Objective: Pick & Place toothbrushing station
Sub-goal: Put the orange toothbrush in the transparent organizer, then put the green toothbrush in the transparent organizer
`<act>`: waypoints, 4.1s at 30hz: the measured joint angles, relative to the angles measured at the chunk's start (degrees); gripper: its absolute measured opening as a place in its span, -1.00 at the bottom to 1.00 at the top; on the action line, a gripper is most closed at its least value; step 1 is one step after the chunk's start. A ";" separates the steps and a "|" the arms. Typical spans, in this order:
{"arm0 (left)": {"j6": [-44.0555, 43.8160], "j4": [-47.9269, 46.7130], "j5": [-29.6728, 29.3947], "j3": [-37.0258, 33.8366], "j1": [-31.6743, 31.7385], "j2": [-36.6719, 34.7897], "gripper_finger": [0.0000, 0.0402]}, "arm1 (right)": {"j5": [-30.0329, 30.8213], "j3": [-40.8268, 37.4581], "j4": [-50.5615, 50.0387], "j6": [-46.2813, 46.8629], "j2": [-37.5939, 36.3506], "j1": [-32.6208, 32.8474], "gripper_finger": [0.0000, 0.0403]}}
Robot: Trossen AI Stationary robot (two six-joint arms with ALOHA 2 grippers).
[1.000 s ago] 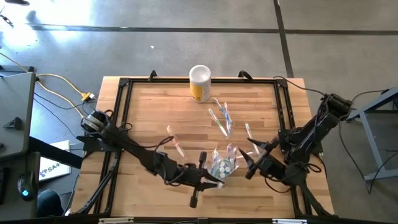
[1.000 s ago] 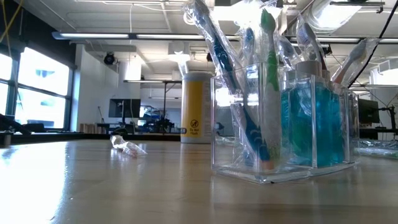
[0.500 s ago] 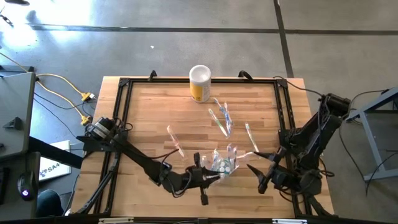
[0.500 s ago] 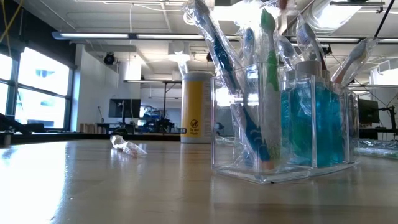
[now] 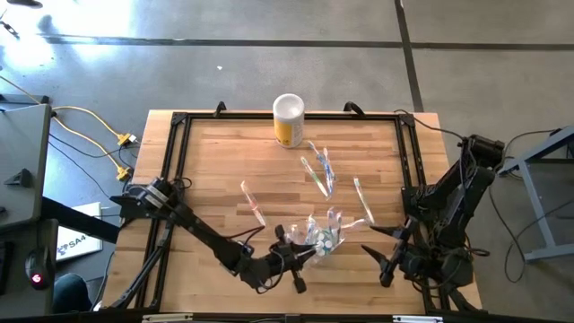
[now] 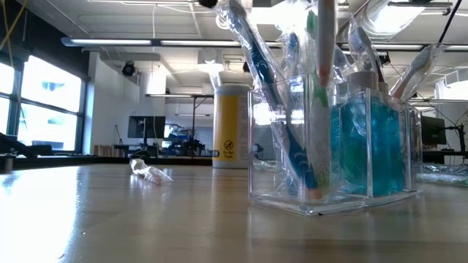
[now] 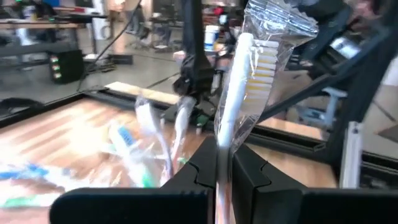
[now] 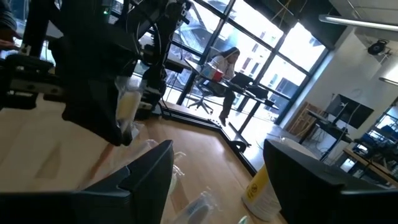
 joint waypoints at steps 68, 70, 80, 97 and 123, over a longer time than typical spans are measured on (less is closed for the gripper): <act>-0.57 9.02 11.83 -11.88 0.65 -3.04 0.02 | -0.04 -0.02 15.15 -5.14 -1.86 6.71 0.20; 2.52 9.01 11.31 -11.88 0.22 -4.31 0.02 | -0.04 -0.02 17.07 -6.81 -4.34 6.78 0.20; 20.00 8.74 2.08 -11.84 -1.10 -11.62 0.02 | 0.06 -0.05 8.09 -6.60 -24.07 3.09 0.20; 21.29 -11.76 -11.35 -11.84 0.98 -21.59 0.02 | 0.11 -22.15 5.11 0.45 -60.49 -6.85 0.20; 19.19 -17.26 -11.61 -11.86 3.69 -24.12 0.02 | -16.67 6.55 1.71 -27.71 -44.26 -13.17 0.20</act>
